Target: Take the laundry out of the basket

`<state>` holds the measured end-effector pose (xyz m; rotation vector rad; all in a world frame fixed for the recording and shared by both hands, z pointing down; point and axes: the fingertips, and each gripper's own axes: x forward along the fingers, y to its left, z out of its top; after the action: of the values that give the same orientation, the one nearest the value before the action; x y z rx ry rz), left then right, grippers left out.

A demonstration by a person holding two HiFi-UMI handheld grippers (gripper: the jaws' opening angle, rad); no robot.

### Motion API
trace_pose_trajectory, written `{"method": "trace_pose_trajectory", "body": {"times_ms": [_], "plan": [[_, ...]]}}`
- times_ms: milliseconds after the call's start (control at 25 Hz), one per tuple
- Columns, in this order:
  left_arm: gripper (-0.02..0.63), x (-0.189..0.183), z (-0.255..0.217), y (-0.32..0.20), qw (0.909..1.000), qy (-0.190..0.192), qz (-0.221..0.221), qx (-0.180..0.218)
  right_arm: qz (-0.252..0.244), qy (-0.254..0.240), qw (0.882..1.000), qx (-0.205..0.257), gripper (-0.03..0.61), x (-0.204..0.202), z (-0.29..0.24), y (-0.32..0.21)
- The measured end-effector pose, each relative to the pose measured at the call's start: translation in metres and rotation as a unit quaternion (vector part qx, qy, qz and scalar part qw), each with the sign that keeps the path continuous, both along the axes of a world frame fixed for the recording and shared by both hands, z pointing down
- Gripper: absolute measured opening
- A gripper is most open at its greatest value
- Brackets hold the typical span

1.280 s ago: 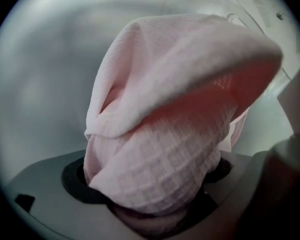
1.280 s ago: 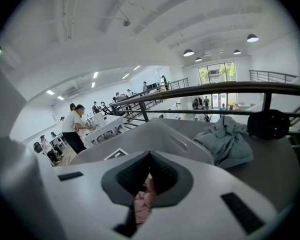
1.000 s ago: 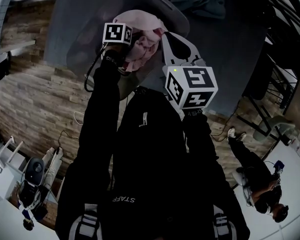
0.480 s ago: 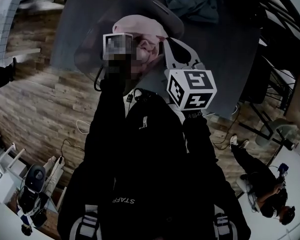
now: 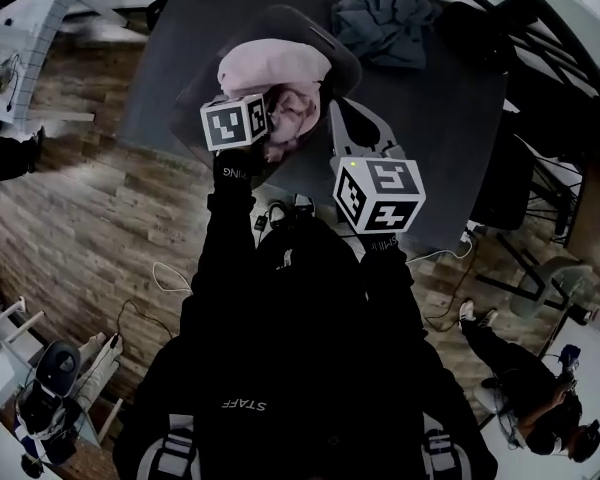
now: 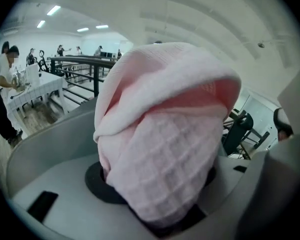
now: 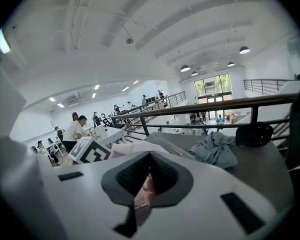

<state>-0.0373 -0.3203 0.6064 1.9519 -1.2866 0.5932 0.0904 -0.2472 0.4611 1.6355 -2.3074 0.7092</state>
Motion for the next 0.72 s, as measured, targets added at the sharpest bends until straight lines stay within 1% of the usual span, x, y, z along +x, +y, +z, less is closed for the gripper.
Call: {"method": "trace_pose_trajectory", "body": {"times_ms": [160, 280, 400, 520, 720], "plan": [[0.276, -0.010, -0.051, 0.010, 0.9978, 0.005, -0.017, 0.064, 0.002, -0.001, 1.000, 0.020, 0.014, -0.004, -0.019, 0.016], [0.276, -0.014, -0.093, 0.017, 0.9931, 0.016, -0.030, 0.112, 0.000, 0.005, 0.999, 0.043, 0.014, -0.007, -0.040, 0.022], [0.276, -0.019, -0.138, 0.024, 0.9857, 0.028, -0.045, 0.160, -0.003, 0.010, 0.997, 0.072, 0.014, -0.011, -0.064, 0.026], [0.276, -0.024, -0.182, 0.031, 0.9763, 0.036, -0.055, 0.206, -0.005, 0.015, 0.995, 0.103, 0.014, -0.015, -0.088, 0.030], [0.276, -0.035, -0.238, 0.045, 0.9610, 0.041, -0.068, 0.265, -0.005, 0.018, 0.990, 0.141, 0.014, -0.021, -0.118, 0.036]]}}
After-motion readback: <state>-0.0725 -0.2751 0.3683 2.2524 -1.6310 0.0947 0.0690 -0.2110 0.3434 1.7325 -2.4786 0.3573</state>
